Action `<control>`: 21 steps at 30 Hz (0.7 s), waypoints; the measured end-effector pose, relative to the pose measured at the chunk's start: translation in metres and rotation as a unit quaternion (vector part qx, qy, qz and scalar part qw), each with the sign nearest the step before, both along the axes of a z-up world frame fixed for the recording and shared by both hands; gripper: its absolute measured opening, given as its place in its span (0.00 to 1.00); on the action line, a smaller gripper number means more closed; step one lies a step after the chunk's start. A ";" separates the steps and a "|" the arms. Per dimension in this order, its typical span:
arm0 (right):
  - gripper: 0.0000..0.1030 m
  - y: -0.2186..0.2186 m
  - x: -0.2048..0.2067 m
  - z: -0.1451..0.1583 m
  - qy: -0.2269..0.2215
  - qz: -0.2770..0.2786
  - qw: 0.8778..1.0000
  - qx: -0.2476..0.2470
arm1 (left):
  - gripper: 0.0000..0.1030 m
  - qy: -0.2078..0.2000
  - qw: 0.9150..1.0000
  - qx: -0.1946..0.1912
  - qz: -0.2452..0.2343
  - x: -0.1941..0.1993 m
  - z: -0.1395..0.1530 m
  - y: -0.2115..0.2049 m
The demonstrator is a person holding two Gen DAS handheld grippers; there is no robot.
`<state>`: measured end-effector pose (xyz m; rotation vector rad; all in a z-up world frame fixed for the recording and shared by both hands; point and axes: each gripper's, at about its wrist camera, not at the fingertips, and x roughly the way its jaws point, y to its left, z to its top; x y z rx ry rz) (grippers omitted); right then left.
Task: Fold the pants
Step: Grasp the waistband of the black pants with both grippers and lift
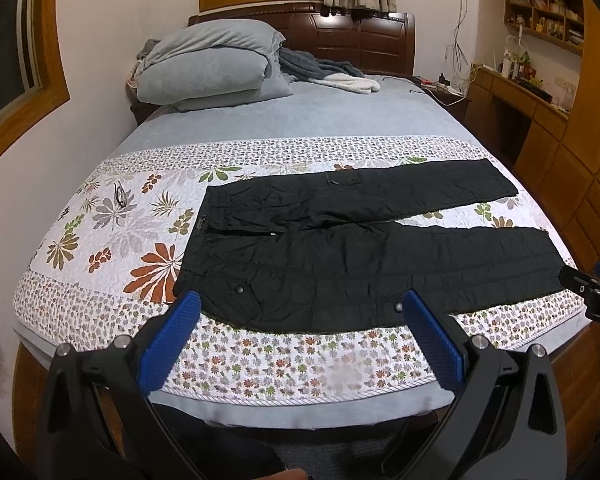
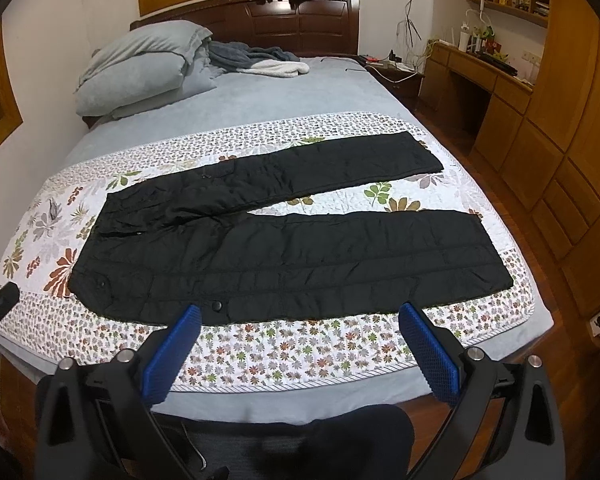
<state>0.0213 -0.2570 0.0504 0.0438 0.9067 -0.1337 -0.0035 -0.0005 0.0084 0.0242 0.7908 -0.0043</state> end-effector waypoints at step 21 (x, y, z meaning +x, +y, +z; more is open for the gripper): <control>0.97 -0.134 0.044 -0.080 0.036 -0.049 0.992 0.111 | 0.98 0.102 0.984 -0.141 0.026 0.087 -0.083 0.124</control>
